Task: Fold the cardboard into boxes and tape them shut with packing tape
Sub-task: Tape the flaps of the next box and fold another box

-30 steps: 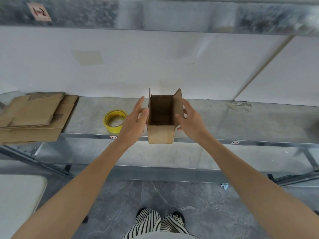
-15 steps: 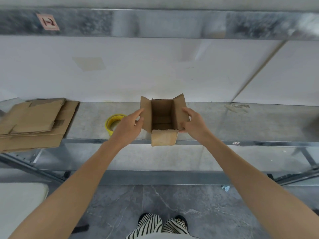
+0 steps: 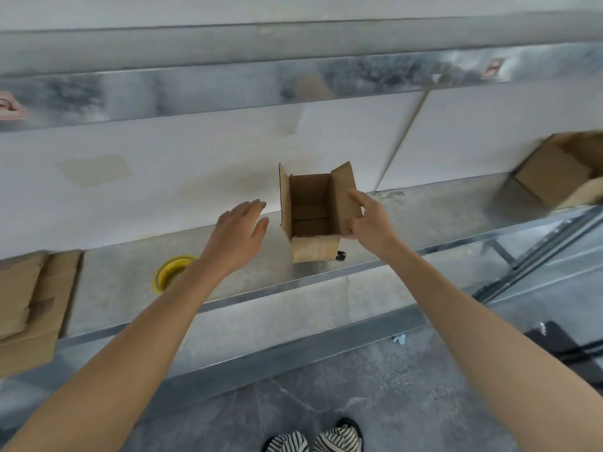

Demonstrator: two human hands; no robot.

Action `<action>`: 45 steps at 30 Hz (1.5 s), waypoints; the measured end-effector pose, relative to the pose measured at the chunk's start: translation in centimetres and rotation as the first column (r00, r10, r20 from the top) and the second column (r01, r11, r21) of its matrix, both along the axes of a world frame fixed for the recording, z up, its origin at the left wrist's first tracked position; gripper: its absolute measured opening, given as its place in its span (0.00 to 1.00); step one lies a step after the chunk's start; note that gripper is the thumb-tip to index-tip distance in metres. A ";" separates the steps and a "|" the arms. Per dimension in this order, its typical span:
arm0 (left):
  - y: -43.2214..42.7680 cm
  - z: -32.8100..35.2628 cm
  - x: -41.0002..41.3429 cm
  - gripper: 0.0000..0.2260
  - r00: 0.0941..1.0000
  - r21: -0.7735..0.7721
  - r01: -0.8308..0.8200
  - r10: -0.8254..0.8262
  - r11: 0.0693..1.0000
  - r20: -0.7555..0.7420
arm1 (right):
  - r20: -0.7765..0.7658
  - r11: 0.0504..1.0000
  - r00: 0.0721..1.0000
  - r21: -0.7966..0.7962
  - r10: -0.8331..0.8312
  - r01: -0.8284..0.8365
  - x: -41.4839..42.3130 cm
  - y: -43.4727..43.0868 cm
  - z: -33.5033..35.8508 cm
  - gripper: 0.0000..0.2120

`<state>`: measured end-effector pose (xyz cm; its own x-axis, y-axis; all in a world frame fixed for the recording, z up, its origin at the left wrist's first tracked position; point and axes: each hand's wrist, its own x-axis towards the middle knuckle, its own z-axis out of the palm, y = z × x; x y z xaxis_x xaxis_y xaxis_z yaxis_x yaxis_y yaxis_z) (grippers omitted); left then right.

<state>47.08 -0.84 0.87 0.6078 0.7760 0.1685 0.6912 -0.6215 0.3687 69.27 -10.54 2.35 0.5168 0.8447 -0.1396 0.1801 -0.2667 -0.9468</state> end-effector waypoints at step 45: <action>-14.1 -5.0 59.9 0.23 0.937 -0.177 0.320 -0.339 0.931 -0.084 | 0.450 0.986 0.890 -0.106 -0.069 0.130 55.6 -12.1 -0.9 0.30</action>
